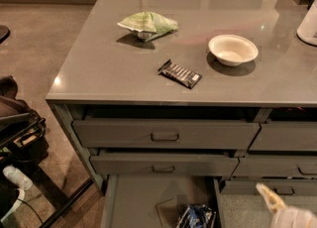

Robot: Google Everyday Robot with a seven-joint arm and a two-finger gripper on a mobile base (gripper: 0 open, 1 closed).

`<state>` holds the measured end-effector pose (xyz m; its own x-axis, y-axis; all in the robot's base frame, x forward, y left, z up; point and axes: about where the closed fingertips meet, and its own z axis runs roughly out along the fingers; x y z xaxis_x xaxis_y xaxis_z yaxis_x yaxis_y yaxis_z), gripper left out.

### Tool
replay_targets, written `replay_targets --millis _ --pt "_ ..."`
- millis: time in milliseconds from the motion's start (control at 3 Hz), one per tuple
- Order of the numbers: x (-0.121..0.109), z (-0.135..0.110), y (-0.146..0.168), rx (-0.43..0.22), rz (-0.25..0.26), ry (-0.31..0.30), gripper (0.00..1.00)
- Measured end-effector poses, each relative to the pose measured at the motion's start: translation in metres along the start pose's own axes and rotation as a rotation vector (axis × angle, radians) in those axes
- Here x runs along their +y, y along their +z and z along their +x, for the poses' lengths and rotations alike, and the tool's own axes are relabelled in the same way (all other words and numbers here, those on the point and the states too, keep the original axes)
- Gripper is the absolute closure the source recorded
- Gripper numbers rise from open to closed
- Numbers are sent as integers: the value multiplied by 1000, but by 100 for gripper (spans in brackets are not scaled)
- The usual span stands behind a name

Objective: Pick blue chip bag from bottom drawer and place on counter

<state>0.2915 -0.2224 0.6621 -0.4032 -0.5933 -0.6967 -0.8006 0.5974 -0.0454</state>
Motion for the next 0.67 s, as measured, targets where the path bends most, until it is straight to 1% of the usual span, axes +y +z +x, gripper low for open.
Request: replay_targets --millis 333,667 --pt "2 58 39 -59 74 29 0" --pt "6 80 61 -79 65 17 0"
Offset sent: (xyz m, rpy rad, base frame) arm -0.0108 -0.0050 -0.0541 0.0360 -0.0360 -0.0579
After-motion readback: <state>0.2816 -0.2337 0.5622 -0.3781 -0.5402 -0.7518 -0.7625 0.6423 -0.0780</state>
